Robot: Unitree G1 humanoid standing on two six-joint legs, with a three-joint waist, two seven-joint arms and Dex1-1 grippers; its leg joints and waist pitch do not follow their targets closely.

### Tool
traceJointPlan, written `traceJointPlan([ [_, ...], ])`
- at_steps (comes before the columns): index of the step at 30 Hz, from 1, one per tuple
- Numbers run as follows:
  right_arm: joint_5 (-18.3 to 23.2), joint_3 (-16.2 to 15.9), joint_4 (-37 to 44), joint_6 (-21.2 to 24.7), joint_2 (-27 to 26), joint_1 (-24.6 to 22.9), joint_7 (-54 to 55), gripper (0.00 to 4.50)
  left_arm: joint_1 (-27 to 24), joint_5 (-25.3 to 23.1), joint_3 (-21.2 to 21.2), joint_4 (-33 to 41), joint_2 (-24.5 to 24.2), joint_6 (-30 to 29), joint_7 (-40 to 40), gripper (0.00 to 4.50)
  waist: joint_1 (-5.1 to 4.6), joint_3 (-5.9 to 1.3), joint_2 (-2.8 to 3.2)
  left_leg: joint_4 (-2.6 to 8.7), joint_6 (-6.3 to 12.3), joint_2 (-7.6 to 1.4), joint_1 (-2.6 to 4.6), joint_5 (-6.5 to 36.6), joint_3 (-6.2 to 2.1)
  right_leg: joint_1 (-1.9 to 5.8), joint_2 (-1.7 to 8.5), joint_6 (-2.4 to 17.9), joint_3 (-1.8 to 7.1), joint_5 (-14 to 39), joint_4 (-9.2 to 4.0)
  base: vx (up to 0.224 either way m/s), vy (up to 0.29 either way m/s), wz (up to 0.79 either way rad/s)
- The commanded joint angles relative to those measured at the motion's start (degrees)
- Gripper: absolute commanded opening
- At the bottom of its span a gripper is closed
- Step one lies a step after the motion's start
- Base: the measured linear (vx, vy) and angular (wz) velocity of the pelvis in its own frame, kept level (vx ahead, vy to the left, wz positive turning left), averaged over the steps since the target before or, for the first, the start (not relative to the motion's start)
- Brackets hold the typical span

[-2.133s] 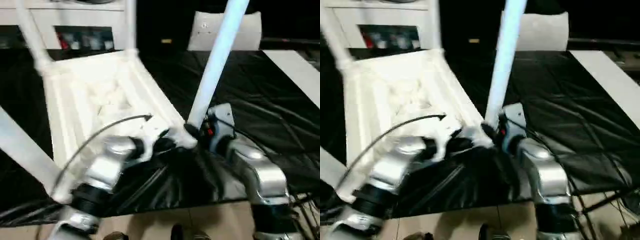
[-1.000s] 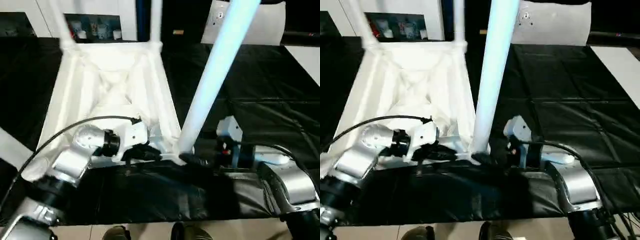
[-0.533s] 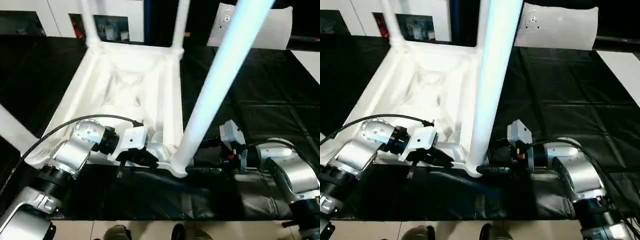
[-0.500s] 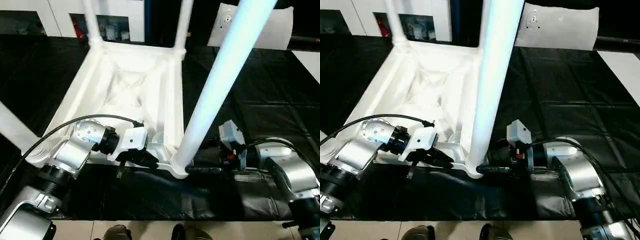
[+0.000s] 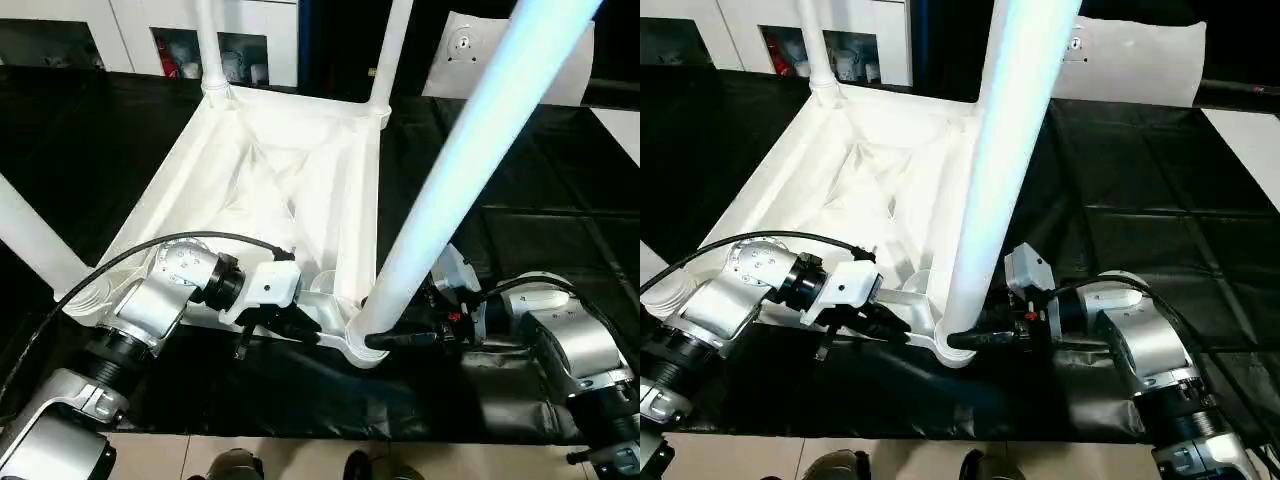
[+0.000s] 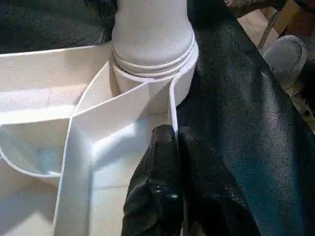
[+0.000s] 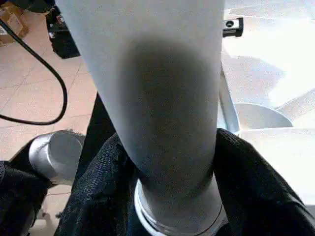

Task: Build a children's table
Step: Rotate leg to tighten

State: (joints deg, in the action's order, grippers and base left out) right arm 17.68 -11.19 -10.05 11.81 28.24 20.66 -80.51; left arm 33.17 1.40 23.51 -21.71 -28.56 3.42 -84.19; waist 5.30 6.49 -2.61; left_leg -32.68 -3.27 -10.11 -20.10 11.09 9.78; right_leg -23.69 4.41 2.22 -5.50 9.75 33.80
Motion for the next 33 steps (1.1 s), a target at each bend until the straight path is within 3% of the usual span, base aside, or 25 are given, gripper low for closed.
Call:
traceJointPlan([
  [1,0.49,-1.13,0.17,0.11,0.51,0.13,-2.23,2.06,-0.61,-3.01,4.22,-0.97,0.23,1.0,-2.3,0.0,-0.28,-4.05,-0.22,3.12,6.53,-3.44,0.12,3.66,-0.49,3.59,4.68,12.99,3.8,9.69,-3.0,0.0,0.0,0.0],
  [6,2.24,-0.75,2.76,3.63,0.11,-1.85,-0.5,2.01,-1.04,-2.65,2.62,-0.33,1.4,-2.72,1.51,0.0,-0.13,-3.9,-0.1,3.17,6.07,-3.54,0.15,4.63,-0.49,3.58,4.66,13.13,3.82,10.52,-3.16,0.0,0.0,0.0],
  [7,2.43,-0.69,3.11,4.12,0.03,-2.11,-0.13,2.0,-1.13,-2.61,2.48,-0.17,1.53,-3.24,1.94,0.0,-0.09,-3.86,0.14,3.2,5.89,-3.55,0.16,4.89,-0.53,3.55,4.68,13.22,3.81,10.73,-3.11,0.0,0.0,0.0],
  [9,3.1,-0.02,5.75,7.69,-1.68,-4.22,5.02,1.99,-1.88,-3.03,1.57,1.14,2.75,-7.94,6.46,0.0,0.12,-3.66,-0.06,3.36,5.14,-3.63,0.18,5.8,-0.58,3.49,4.77,12.53,3.92,12.3,-3.37,0.0,0.0,0.0],
  [11,3.0,0.24,6.59,9.21,-2.72,-4.89,7.7,1.99,-2.24,-2.83,1.09,1.72,3.44,-9.76,8.12,0.0,0.04,-3.32,-0.08,3.62,4.52,-3.48,0.17,7.88,-0.61,3.42,4.78,11.47,3.81,16.57,-4.06,0.0,0.0,0.0],
  [13,-0.35,-0.57,9.8,14.3,-6.94,-7.1,18.28,1.99,-3.87,-2.07,-0.9,5.17,6.78,-17.08,14.68,0.0,-0.22,-2.23,0.4,4.14,1.84,-3.45,0.71,13.37,-0.87,2.83,4.94,8.2,3.81,28.24,-5.56,0.0,0.0,0.0],
  [14,-1.84,-0.74,10.69,16.35,-9.43,-7.61,22.99,1.99,-4.18,-2.22,-1.63,5.96,8.59,-19.62,17.85,0.0,-0.79,-1.7,0.15,4.32,0.63,-3.03,0.96,17.06,-1.28,2.73,5.02,5.52,3.36,36.4,-6.5,0.0,0.0,0.0],
  [15,-3.25,-0.66,11.33,18.59,-12.39,-7.89,28.09,1.99,-4.29,-2.5,-2.35,6.35,10.64,-21.97,21.28,0.0,-1.24,-1.35,0.22,4.15,-0.48,-2.54,1.71,19.88,-1.57,2.14,5.06,2.45,2.77,43.95,-7.71,0.0,0.0,0.0],
  [17,-3.89,-0.44,11.56,20.52,-14.56,-7.79,31.41,1.99,-4.12,-2.89,-3.04,6.24,12.37,-23.37,24.29,0.0,-2.04,-1.21,0.32,3.91,-1.46,-2.22,2.21,22.05,-2.03,2.13,5.14,-0.04,1.69,48.01,-8.93,-0.066,0.015,-0.08],
  [18,-4.86,-0.14,11.66,22.66,-17.33,-7.47,35.69,1.99,-3.83,-3.14,-3.99,6.31,14.77,-25.28,28.03,0.0,-3.38,-1.11,0.07,3.91,-1.65,-2.05,1.88,24.91,-2.65,2.89,4.83,-2.86,-0.02,49.82,-9.97,-0.07,0.025,-0.12],
  [19,-5.53,0.09,11.58,24.14,-19.32,-7.12,38.68,1.98,-3.65,-3.36,-4.65,6.63,16.58,-27.0,30.74,0.0,-4.45,-0.99,1.74,4.29,-2.06,-2.86,2.78,30.67,-3.33,3.2,4.36,-3.26,-2.15,47.06,-10.83,-0.071,0.064,-0.16],
  [20,-6.44,0.35,11.42,25.49,-21.46,-6.69,42.03,1.98,-3.34,-3.83,-5.35,6.78,18.49,-28.42,33.9,0.0,-5.35,-1.02,3.09,6.76,-2.23,-5.01,0.84,38.76,-4.93,6.28,3.72,-2.46,-3.31,37.55,-7.77,-0.109,0.077,-0.14],
  [21,-6.44,0.35,11.42,25.49,-21.46,-6.69,42.03,1.98,-3.34,-3.83,-5.35,6.78,18.49,-28.42,33.9,0.0,-4.83,-0.05,3.76,11.91,-2.9,-7.23,-4.03,47.91,-5.5,9.69,2.56,-0.05,-2.07,25.99,3.13,-0.109,0.077,-0.14],
  [22,-7.01,0.68,11.12,26.5,-23.01,-6.27,44.47,1.98,-3.02,-4.14,-5.75,6.74,19.76,-29.32,35.91,0.0,-3.39,-0.52,3.76,11.93,-2.91,-4.96,-2.32,50.21,-2.7,6.14,0.36,1.06,-0.91,9.0,4.12,-0.111,0.06,-0.01],
  [23,-8.05,2.31,9.38,28.23,-26.81,-4.7,50.64,1.98,-2.11,-5.26,-6.66,6.21,22.4,-30.76,40.45,0.0,-4.59,-1.45,1.98,10.83,-1.96,-4.58,0.25,47.14,-3.48,5.64,1.6,0.82,1.7,13.51,3.72,0.0,0.0,0.0],
  [24,-8.3,3.17,8.57,28.85,-28.36,-4.0,53.19,1.98,-1.75,-5.87,-7.03,5.99,23.35,-31.19,42.28,0.0,-4.23,-0.87,-0.55,3.42,-4.45,-1.3,3.07,32.28,-4.28,1.19,7.5,0.21,3.47,49.78,-6.67,0.0,0.0,0.0],
  [25,-8.49,4.39,7.34,29.21,-30.25,-3.12,56.23,1.98,-1.38,-6.36,-7.36,5.68,24.31,-31.65,43.97,0.0,-4.23,-1.4,-1.35,-3.03,-1.7,1.37,3.03,12.2,-3.81,0.81,10.07,-0.27,3.54,63.3,-10.17,0.017,-0.055,-0.15],
  [26,-9.13,5.67,6.52,29.26,-32.69,-2.28,60.07,1.98,-0.95,-7.39,-7.91,5.59,25.73,-32.23,46.55,0.0,-3.16,-1.68,0.22,1.46,-2.24,-0.62,-1.92,5.95,-4.68,5.81,9.03,0.12,2.17,53.79,-7.26,0.072,0.021,-0.39],
  [27,-9.13,5.67,6.52,29.26,-32.69,-2.28,60.07,1.98,-0.95,-7.39,-7.91,5.59,25.73,-32.23,46.55,0.0,-3.36,-1.58,0.73,3.58,-3.1,-1.38,-2.17,8.31,-4.73,5.17,6.81,1.02,1.8,46.49,-6.48,0.072,0.021,-0.39],
  [28,-9.59,6.14,6.4,28.77,-33.84,-2.12,61.91,1.98,-0.74,-8.19,-7.49,5.58,25.81,-32.17,46.82,0.0,-3.99,-2.1,1.15,4.62,-4.06,-2.16,-2.17,13.49,-5.24,4.93,4.9,2.52,1.68,32.49,-4.76,0.071,0.051,-0.33],
  [29,-9.69,6.28,6.45,28.74,-34.11,-2.11,62.37,1.98,-0.73,-8.39,-7.39,5.61,25.8,-32.19,46.9,0.0,-4.01,-1.96,1.09,4.77,-3.76,-2.36,-1.31,15.95,-4.9,4.09,4.8,3.29,2.26,29.37,-4.79,0.0,0.0,0.0],
  [30,-9.98,6.52,6.53,28.44,-34.46,-2.1,63.16,1.98,-0.72,-8.82,-7.01,5.57,25.42,-31.77,46.65,0.0,-3.96,-2.81,2.02,4.53,-2.23,-2.85,-0.44,13.47,-4.2,3.91,5.17,7.45,3.37,17.67,-4.27,0.0,0.0,0.0],
  [31,-10.26,6.72,6.69,28.61,-34.82,-2.06,63.81,2.32,-0.75,-9.03,-6.84,5.68,25.33,-31.88,46.81,0.0,-4.08,-2.69,1.94,4.87,-1.89,-2.95,-0.94,12.3,-4.07,4.24,4.83,8.01,3.25,14.97,-3.93,0.0,0.0,0.0],
  [32,-10.63,7.22,6.99,28.47,-35.13,-2.08,64.65,2.66,-1.08,-9.23,-6.32,6.19,24.56,-31.85,46.15,0.0,-4.17,-2.08,1.31,5.58,-1.71,-2.84,-1.22,16.74,-3.8,4.15,4.45,6.93,2.91,20.02,-4.51,0.0,0.0,0.0],
  [33,-10.94,7.52,7.34,28.04,-35.1,-2.18,64.79,2.66,-1.54,-9.16,-5.93,6.83,23.71,-31.51,45.11,0.0,-4.07,-2.24,1.35,5.31,-2.05,-2.76,-0.8,18.65,-3.71,3.91,4.79,6.59,3.13,22.55,-4.64,0.0,0.0,0.0],
])
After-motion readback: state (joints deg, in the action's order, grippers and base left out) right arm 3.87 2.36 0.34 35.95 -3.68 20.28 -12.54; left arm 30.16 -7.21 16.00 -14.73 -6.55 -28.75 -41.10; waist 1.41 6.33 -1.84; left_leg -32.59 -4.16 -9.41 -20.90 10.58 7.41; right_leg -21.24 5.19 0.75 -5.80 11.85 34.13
